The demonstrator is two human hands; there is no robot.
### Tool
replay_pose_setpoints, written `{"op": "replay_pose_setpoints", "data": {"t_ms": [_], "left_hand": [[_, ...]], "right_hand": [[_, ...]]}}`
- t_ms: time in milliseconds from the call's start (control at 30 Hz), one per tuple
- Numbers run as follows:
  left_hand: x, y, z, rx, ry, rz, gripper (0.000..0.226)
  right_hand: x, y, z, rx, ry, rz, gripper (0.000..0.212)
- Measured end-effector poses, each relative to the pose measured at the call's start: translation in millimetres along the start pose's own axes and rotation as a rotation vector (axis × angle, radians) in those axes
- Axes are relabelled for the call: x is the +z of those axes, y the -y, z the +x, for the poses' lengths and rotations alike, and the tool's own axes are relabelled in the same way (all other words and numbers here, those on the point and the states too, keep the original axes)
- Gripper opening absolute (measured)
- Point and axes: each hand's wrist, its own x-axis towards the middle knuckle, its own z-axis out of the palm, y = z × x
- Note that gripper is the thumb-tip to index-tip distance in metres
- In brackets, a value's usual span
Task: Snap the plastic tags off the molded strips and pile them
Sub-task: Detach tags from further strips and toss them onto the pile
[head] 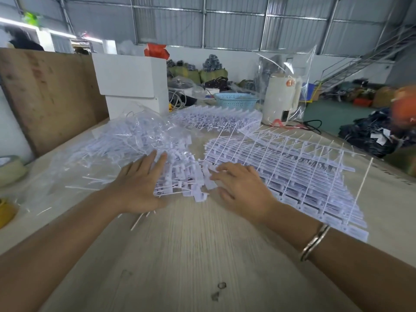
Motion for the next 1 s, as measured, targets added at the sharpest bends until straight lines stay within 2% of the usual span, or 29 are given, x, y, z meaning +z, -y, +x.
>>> {"op": "replay_pose_setpoints", "data": {"t_ms": [100,233,333,400,633,733,867,1000], "left_hand": [[-5,-24,-7,0.084,-0.114,-0.024,0.097],[-9,-75,-15,0.256,-0.354,-0.070,0.059],[-4,-109,-18,0.355,-0.304,-0.229,0.044],[5,-124,-18,0.360,-0.241,-0.310,0.040],[19,-142,-9,0.223,-0.083,-0.641,0.024],[10,-150,0,0.064,-0.039,-0.968,0.023],[-12,-167,8,-0.151,0.095,-1.562,0.028],[-27,-180,17,-0.207,-0.033,-1.672,0.028]], "right_hand": [[-11,-24,-14,0.122,0.081,-0.148,0.028],[-10,-47,-22,0.254,0.240,-0.326,0.036],[-8,-53,-25,0.250,0.230,-0.412,0.040],[-7,-53,-24,0.223,0.216,-0.438,0.041],[-15,-56,-27,0.251,0.117,-0.399,0.038],[-31,-47,-32,0.277,0.002,-0.286,0.041],[-57,-22,-41,0.263,-0.140,-0.179,0.033],[-72,-4,-47,0.282,-0.108,-0.108,0.027]]}}
